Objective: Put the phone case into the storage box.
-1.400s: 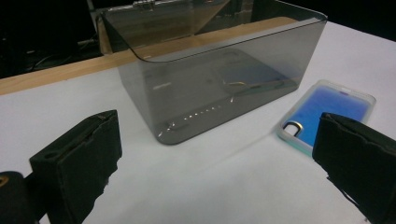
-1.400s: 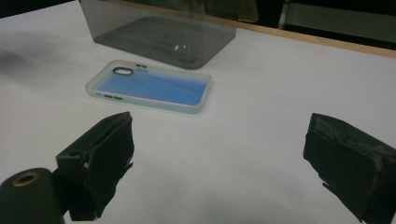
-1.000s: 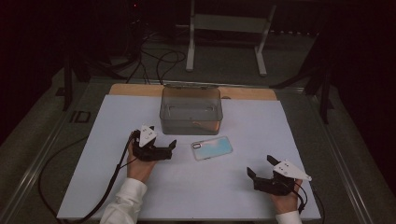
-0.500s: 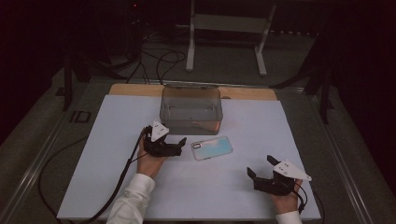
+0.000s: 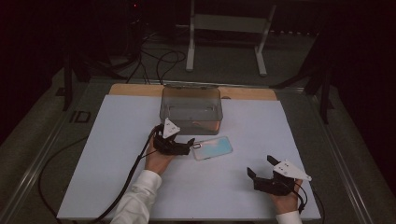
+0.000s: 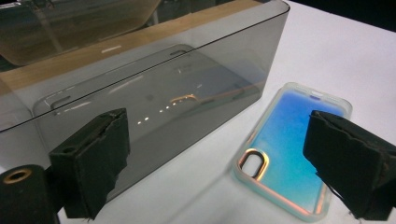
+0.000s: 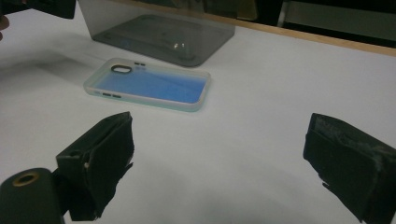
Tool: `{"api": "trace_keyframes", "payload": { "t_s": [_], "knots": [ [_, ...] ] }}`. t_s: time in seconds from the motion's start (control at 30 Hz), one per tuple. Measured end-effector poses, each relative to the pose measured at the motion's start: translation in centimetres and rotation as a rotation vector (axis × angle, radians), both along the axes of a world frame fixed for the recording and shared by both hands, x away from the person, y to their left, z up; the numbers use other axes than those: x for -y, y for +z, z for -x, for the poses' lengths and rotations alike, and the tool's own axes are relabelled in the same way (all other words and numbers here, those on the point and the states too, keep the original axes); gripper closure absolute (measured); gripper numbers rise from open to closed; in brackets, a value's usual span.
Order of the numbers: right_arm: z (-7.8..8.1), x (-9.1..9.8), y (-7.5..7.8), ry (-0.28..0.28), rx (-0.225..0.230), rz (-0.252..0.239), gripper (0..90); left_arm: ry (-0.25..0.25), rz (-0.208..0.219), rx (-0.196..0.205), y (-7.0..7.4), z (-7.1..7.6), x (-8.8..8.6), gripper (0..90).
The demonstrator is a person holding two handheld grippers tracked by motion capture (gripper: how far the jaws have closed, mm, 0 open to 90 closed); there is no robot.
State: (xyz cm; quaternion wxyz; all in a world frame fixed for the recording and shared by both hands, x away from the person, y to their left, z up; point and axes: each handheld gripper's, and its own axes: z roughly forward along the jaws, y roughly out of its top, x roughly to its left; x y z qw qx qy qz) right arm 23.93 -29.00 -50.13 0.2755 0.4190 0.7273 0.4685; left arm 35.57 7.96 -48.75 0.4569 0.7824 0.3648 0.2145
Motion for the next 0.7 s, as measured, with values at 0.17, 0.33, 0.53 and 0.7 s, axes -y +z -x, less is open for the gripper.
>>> {"api": "trace_keyframes", "payload": {
  "t_s": [0.17,0.33,0.53,0.7],
  "knots": [
    [0.0,0.0,0.0,0.0,0.001,0.0,8.4,0.002,-0.014,-0.009,-0.2,-0.3,0.8,12.2],
    [0.0,0.1,0.0,0.001,0.002,-0.003,8.4,-0.008,-0.034,-0.026,-0.5,-0.5,1.5,17.4],
    [0.0,0.1,0.0,0.001,0.0,-0.005,8.4,-0.039,-0.041,-0.065,-1.1,-0.7,2.0,27.6],
    [0.0,0.1,0.0,0.001,0.0,-0.004,8.4,-0.048,-0.036,-0.1,-1.6,-0.9,2.1,37.7]
  ]
}}
